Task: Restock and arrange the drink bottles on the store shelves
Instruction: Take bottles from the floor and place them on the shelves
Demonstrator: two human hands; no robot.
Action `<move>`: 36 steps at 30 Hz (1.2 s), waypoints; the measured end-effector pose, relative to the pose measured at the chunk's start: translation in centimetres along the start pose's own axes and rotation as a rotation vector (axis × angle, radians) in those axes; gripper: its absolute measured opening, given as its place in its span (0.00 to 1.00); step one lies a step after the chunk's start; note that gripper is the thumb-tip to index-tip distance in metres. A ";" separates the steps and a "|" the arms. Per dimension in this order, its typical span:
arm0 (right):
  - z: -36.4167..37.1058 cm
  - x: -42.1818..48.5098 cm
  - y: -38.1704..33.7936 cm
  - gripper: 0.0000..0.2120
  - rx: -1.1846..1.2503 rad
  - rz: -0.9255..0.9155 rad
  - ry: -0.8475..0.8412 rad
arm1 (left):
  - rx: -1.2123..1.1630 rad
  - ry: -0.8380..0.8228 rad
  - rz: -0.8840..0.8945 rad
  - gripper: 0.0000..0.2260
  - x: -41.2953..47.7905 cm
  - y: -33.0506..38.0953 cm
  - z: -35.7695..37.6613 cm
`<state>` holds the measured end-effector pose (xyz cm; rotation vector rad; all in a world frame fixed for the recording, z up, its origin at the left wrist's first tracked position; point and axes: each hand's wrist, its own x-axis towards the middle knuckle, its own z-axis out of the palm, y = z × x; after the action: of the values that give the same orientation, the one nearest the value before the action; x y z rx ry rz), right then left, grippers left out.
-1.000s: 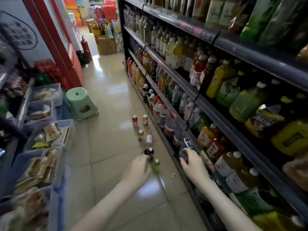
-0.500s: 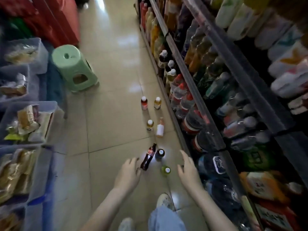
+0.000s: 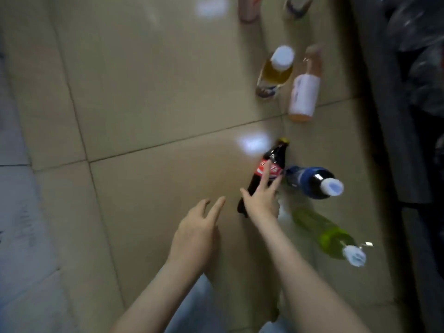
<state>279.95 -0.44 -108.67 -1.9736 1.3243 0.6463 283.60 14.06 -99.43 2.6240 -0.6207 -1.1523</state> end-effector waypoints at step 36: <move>-47.8 -78.1 12.2 0.30 1.144 -0.201 0.765 | 0.014 -0.531 1.178 0.31 -60.7 45.2 -31.7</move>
<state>241.97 7.29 -24.89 -1.3040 1.3721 -0.9058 257.02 2.27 -22.73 1.3656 -1.8747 -1.2965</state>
